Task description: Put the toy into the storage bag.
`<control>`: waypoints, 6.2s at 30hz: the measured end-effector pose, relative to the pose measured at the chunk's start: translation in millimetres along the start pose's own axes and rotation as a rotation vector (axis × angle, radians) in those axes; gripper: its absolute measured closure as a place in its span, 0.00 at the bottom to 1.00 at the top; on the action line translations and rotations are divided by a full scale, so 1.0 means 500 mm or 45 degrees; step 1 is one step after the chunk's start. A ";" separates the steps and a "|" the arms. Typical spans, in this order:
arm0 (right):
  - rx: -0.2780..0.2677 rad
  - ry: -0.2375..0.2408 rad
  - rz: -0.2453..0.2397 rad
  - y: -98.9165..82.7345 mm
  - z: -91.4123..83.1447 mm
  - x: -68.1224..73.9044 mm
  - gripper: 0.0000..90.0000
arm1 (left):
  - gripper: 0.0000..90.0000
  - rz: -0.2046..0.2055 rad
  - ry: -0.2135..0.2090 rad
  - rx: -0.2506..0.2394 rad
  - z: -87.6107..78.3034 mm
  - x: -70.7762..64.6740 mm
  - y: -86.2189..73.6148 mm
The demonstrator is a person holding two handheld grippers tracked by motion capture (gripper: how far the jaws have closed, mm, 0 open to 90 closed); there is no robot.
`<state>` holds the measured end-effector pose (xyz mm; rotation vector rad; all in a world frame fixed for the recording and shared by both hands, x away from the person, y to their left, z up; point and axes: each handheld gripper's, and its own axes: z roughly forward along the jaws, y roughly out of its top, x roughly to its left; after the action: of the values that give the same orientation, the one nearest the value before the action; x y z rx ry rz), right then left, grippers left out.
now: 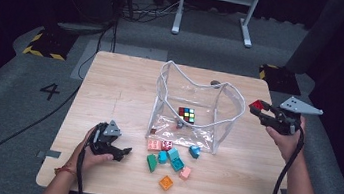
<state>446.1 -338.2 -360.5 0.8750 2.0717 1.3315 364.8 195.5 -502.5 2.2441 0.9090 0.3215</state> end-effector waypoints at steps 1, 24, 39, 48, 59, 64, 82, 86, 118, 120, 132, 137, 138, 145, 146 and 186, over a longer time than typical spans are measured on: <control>-0.006 0.001 0.002 0.006 0.000 -0.002 0.66 | 0.16 0.000 -0.003 0.002 0.000 0.000 0.000; -0.056 0.155 -0.142 0.148 0.037 0.047 0.66 | 0.16 0.002 -0.004 0.000 0.000 0.001 0.000; 0.045 0.346 -0.280 0.180 0.088 0.102 0.66 | 0.16 0.016 0.000 0.000 0.000 0.002 0.001; 0.152 0.415 -0.363 0.185 0.127 0.128 0.66 | 0.16 0.016 0.001 0.000 0.000 0.002 0.001; 0.415 0.444 -0.461 0.189 0.194 0.142 0.66 | 0.16 0.019 -0.004 -0.004 0.000 0.003 0.001; 0.523 0.444 -0.497 0.187 0.215 0.151 0.66 | 0.16 0.018 -0.005 -0.003 0.000 0.003 0.001; 0.863 0.365 -0.563 0.167 0.245 0.139 0.66 | 0.16 0.020 0.000 -0.004 0.000 0.003 0.001; 0.910 0.344 -0.525 0.161 0.238 0.123 0.66 | 0.16 0.018 -0.005 -0.005 0.001 0.003 0.001; 0.586 0.284 -0.343 0.162 0.151 0.096 0.42 | 0.16 0.021 0.000 -0.005 0.000 0.003 0.001; 0.531 0.262 -0.321 0.162 0.138 0.091 0.39 | 0.16 0.020 -0.001 -0.005 0.000 0.003 0.001; 0.259 0.167 -0.204 0.165 0.054 0.073 0.29 | 0.16 0.022 0.001 -0.005 0.000 0.003 0.001; 0.210 0.147 -0.208 0.151 0.020 0.069 0.29 | 0.16 0.021 0.000 -0.004 0.000 0.003 0.001; 0.200 0.139 -0.208 0.147 0.015 0.069 0.29 | 0.16 0.020 0.000 -0.005 0.000 0.003 0.001; 0.153 0.128 -0.189 0.109 -0.028 0.064 0.29 | 0.16 0.011 -0.010 -0.004 0.001 0.002 0.001; 0.147 0.131 -0.190 0.101 -0.035 0.064 0.29 | 0.16 0.022 0.001 -0.005 0.000 0.003 0.001; 0.332 0.461 -0.213 -0.175 0.036 0.263 0.49 | 0.16 0.019 -0.001 -0.004 0.000 0.003 0.001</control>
<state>352.3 -255.7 -458.7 0.5746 2.5801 1.2177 366.1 196.2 -502.2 2.2486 0.8913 0.3287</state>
